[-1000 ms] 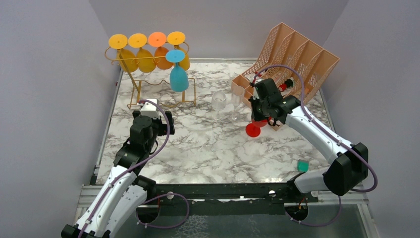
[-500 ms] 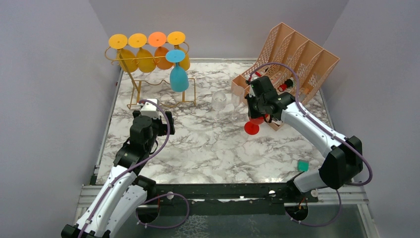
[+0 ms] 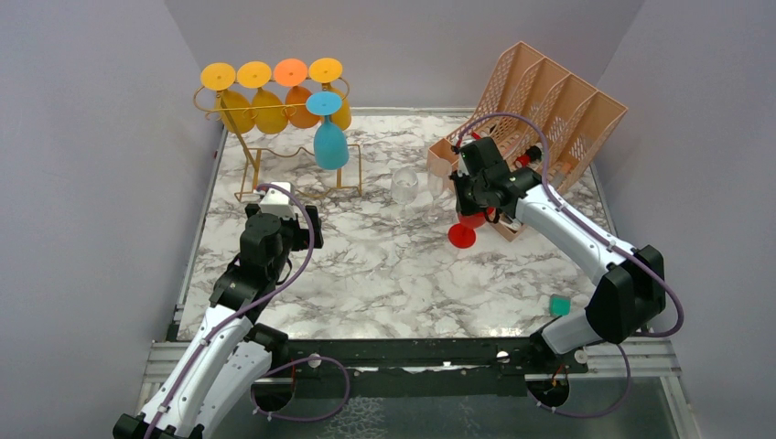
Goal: Take the wine glass off the wine glass rack
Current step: Place the wine glass at the center of the board.
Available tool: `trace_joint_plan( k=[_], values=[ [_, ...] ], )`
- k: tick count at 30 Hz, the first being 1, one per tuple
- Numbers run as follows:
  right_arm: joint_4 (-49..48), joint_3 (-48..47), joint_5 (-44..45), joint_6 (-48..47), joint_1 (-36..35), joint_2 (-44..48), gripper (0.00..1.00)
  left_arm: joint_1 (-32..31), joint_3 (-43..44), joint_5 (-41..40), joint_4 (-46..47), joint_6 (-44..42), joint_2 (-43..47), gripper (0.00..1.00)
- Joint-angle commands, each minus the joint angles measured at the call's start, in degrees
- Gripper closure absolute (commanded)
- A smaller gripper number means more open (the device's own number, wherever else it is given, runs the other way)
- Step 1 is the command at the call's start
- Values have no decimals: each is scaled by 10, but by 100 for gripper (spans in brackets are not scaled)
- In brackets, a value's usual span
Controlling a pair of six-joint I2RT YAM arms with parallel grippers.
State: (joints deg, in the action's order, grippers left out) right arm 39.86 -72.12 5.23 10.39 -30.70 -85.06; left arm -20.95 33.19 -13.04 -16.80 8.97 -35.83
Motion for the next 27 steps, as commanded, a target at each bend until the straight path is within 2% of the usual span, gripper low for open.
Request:
trace_joint_plan(
  k=[1,12,27],
  values=[
    [-19,-21,-10,-6,-2,-13,90,4,-7,13,15,-4,4,1],
    [-20,-34,-11,-5,-2,-20,88,3,-7,13,15,-4,2,1],
    [-9,-52,-19,1,-2,2,78,4,-6,16,15,-3,1,1]
  ],
)
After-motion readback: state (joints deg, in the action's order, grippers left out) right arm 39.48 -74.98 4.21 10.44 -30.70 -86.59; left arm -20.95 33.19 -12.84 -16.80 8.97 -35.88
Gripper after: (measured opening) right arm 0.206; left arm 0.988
